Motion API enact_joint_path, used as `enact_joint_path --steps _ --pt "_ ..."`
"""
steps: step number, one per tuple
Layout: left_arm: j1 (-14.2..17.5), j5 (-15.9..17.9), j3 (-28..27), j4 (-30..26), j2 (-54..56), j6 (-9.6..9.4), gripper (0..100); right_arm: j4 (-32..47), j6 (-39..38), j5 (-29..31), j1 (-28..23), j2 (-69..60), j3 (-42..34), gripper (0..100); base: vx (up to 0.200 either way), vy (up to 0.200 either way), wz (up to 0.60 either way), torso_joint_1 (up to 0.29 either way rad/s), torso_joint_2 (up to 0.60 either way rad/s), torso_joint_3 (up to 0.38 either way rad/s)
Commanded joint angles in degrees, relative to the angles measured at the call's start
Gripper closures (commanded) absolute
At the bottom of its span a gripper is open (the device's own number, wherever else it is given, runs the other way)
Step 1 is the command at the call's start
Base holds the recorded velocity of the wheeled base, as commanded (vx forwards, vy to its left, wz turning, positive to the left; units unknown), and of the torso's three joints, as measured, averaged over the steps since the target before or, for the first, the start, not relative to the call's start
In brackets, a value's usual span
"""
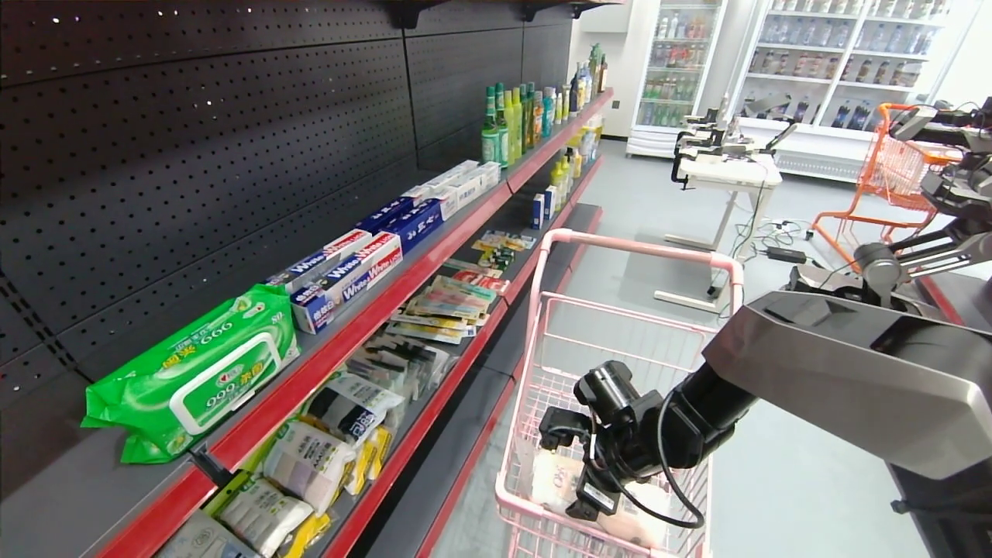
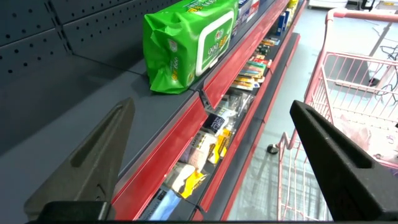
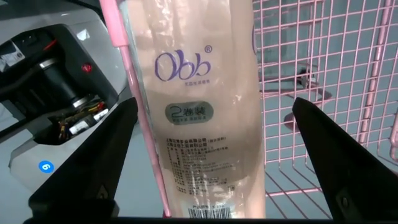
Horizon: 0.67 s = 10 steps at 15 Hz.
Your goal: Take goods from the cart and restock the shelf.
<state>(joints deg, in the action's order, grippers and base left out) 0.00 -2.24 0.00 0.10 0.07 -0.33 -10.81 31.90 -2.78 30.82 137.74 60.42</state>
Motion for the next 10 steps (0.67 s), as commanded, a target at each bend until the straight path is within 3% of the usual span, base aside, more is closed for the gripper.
enact_joint_path --steps 1,10 --pt "0.00 -0.04 0.00 -0.01 -0.07 -0.02 0 -0.09 0.09 -0.03 0.21 0.77 0.14 0 0.000 0.000 0.00 0.000 0.00 0.000" --pt "0.00 -0.04 0.00 -0.01 -0.07 -0.02 0 -3.43 0.35 -0.03 0.82 1.83 -0.56 0 0.000 0.000 0.00 0.000 0.00 0.000"
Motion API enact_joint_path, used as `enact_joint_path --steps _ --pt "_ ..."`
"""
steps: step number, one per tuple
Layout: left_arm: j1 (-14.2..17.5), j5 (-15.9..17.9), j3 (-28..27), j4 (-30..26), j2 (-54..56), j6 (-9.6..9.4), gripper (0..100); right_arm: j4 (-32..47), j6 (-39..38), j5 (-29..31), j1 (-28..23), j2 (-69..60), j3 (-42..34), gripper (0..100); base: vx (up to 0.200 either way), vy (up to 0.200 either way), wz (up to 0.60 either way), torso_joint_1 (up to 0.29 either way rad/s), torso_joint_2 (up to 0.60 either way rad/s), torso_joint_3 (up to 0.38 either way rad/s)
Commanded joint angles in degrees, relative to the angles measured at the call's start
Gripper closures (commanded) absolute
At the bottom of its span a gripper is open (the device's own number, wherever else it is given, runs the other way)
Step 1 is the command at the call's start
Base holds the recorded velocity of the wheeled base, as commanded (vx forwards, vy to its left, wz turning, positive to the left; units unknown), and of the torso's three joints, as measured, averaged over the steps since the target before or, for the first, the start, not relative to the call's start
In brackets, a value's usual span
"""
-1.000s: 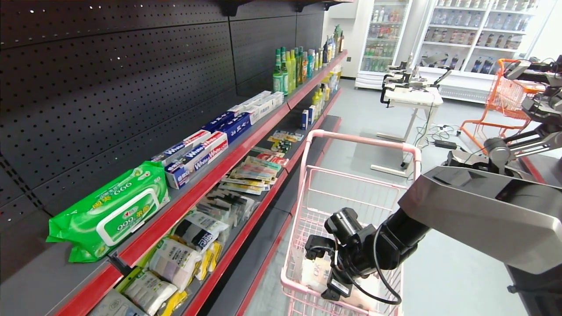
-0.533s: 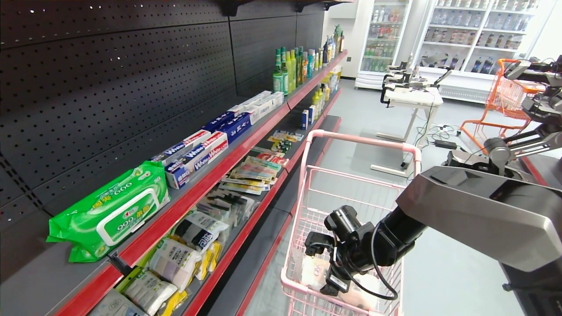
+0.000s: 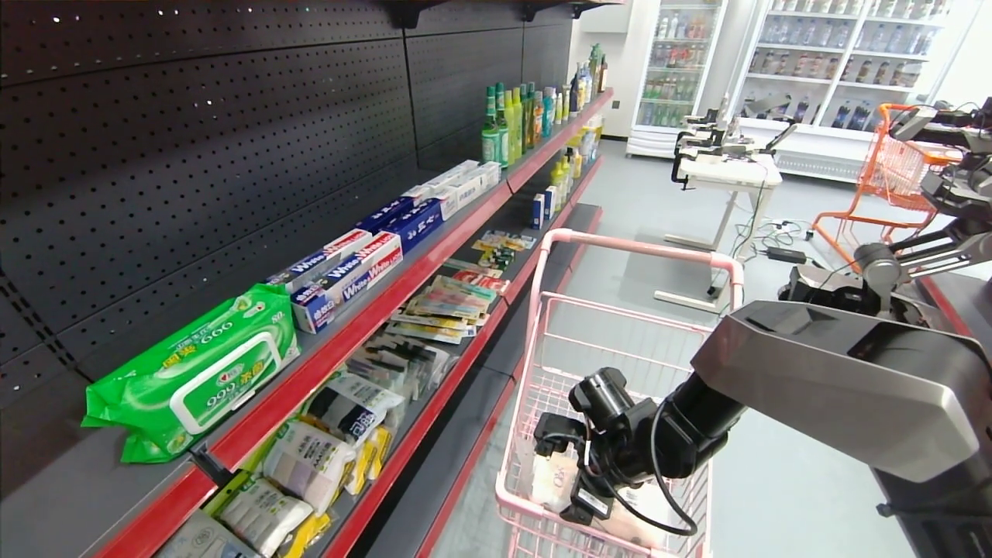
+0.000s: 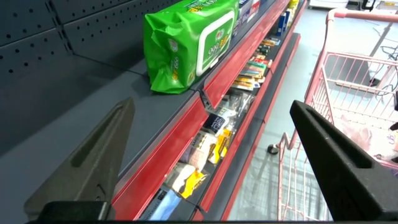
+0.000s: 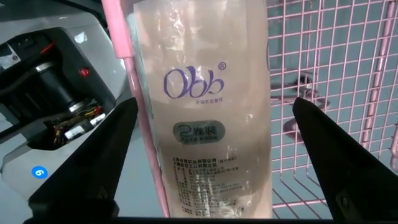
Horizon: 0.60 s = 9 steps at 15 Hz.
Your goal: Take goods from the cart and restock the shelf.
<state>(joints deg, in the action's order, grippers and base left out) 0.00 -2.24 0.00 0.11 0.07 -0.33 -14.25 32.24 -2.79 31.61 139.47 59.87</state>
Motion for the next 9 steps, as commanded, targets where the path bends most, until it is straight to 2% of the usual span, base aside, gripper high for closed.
enact_joint_path --steps 1,7,8,9 --pt "0.00 -0.04 0.00 -0.02 -0.07 -0.02 0 0.10 0.01 -0.02 0.03 0.10 -0.01 0 0.000 0.000 0.00 -0.115 0.25 0.129" --pt "0.00 0.05 0.00 -0.02 -0.07 -0.02 0 0.01 -0.43 -0.20 0.03 -0.08 0.07 0 0.000 0.000 0.00 -0.131 0.30 0.158" --pt "0.00 -0.04 0.00 -0.02 -0.07 -0.02 0 -0.08 -0.69 -1.25 -0.06 -0.17 0.16 0 0.000 0.000 0.00 -0.022 0.06 0.041" --pt "0.00 0.05 0.00 -0.02 -0.07 0.07 0 -0.08 -1.22 -4.94 -0.23 -0.87 0.34 0 0.000 0.000 0.00 0.000 0.00 0.000"
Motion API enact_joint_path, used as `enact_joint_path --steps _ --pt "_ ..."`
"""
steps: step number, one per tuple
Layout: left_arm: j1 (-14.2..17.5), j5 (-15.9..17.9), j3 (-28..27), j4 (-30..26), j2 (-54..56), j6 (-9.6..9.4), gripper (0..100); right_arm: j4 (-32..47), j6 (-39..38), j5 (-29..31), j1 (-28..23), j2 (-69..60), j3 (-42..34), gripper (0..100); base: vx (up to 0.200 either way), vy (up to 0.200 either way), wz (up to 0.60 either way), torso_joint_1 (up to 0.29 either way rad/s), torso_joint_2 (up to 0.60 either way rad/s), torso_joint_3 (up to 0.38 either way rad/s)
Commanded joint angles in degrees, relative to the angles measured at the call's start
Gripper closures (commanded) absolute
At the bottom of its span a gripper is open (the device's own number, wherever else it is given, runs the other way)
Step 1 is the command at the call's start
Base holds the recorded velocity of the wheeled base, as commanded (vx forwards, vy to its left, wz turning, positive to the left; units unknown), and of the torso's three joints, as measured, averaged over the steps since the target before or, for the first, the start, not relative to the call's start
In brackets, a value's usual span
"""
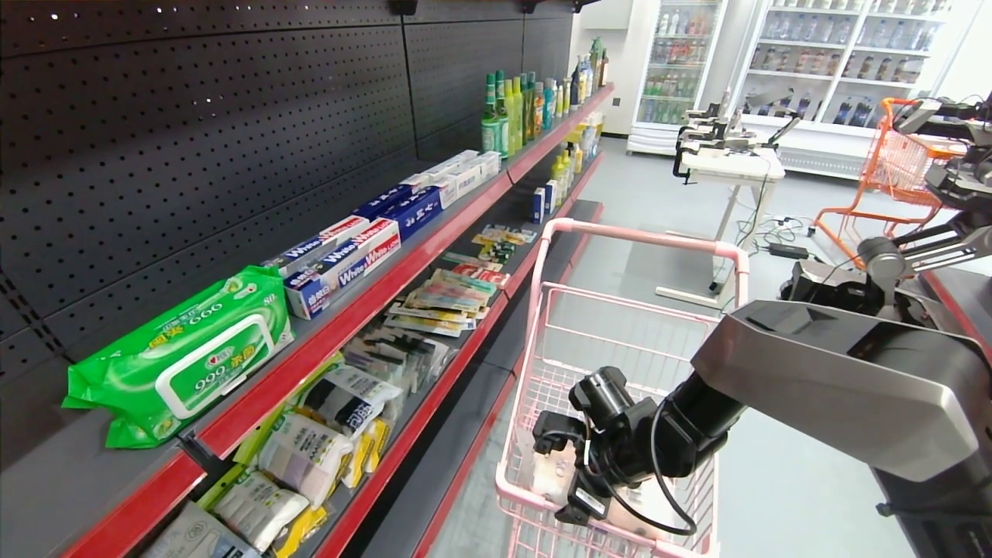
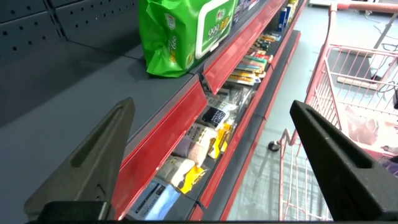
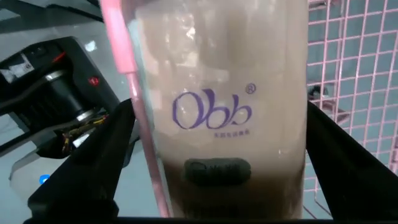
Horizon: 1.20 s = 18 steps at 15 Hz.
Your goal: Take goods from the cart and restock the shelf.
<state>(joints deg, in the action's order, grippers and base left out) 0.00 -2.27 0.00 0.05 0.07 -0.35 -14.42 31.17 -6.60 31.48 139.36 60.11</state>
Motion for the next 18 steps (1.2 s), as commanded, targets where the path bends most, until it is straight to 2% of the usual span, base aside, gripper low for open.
enact_joint_path --steps 1,7,11,18 --pt "0.00 -0.02 0.00 0.04 -0.07 0.00 0 0.10 -0.76 -2.02 -0.10 -1.37 0.09 0 0.000 0.000 0.00 0.000 0.00 0.000" --pt "0.00 -0.02 0.00 0.04 -0.07 0.00 0 0.27 -1.90 -2.19 -2.38 -2.08 -0.17 0 0.000 0.000 0.00 0.000 0.00 0.000" --pt "0.00 -0.02 0.00 0.04 -0.07 0.00 0 0.10 -0.67 0.44 -2.30 -0.67 -0.17 0 0.000 0.000 0.00 0.000 0.00 0.000" --pt "0.00 -0.02 0.00 0.04 -0.07 0.00 0 0.01 1.88 0.44 -1.86 0.56 0.53 0 0.000 0.000 0.00 0.000 0.00 0.000"
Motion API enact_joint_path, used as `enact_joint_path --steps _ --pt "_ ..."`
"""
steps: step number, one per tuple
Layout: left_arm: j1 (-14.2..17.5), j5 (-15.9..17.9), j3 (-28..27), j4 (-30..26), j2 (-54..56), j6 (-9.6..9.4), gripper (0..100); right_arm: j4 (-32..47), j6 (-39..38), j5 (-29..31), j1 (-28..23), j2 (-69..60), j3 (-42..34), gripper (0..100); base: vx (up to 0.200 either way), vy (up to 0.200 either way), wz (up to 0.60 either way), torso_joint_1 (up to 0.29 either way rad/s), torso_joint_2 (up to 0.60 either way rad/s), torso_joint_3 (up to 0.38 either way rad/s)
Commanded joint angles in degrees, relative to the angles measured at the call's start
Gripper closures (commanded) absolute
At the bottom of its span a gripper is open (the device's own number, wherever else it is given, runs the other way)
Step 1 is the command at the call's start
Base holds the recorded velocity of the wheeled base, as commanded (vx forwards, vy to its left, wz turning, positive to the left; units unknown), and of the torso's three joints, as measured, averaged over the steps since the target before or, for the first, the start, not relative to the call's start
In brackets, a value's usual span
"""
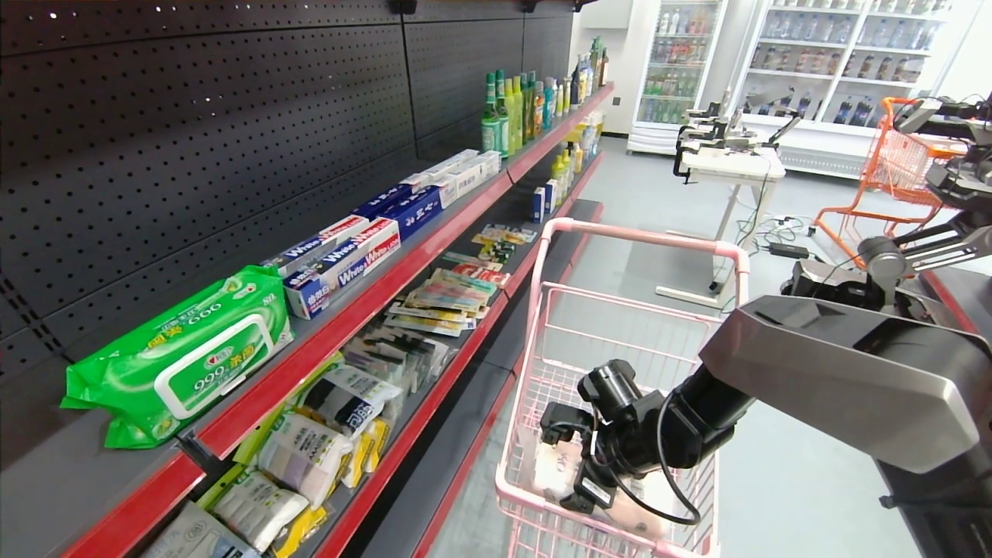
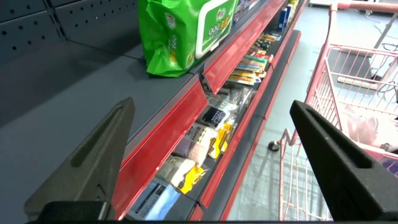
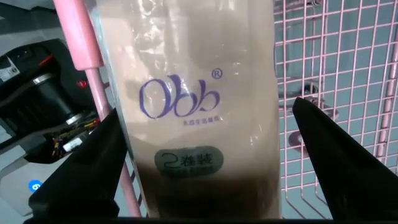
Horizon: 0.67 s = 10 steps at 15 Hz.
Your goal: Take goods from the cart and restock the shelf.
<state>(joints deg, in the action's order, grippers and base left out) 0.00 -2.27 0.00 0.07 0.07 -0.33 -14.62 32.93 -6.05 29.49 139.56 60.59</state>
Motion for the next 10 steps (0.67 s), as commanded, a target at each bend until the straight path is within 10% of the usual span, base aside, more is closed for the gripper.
enact_joint_path --steps 1,10 --pt "0.00 -0.02 0.00 0.01 -0.07 -0.02 0 0.20 0.21 -0.02 0.13 0.36 0.15 0 0.000 0.000 0.00 0.000 0.00 0.000" --pt "0.00 -0.02 0.00 0.01 -0.07 -0.02 0 5.30 1.88 1.39 2.06 0.36 4.72 0 0.000 0.000 0.00 0.000 0.00 0.000"
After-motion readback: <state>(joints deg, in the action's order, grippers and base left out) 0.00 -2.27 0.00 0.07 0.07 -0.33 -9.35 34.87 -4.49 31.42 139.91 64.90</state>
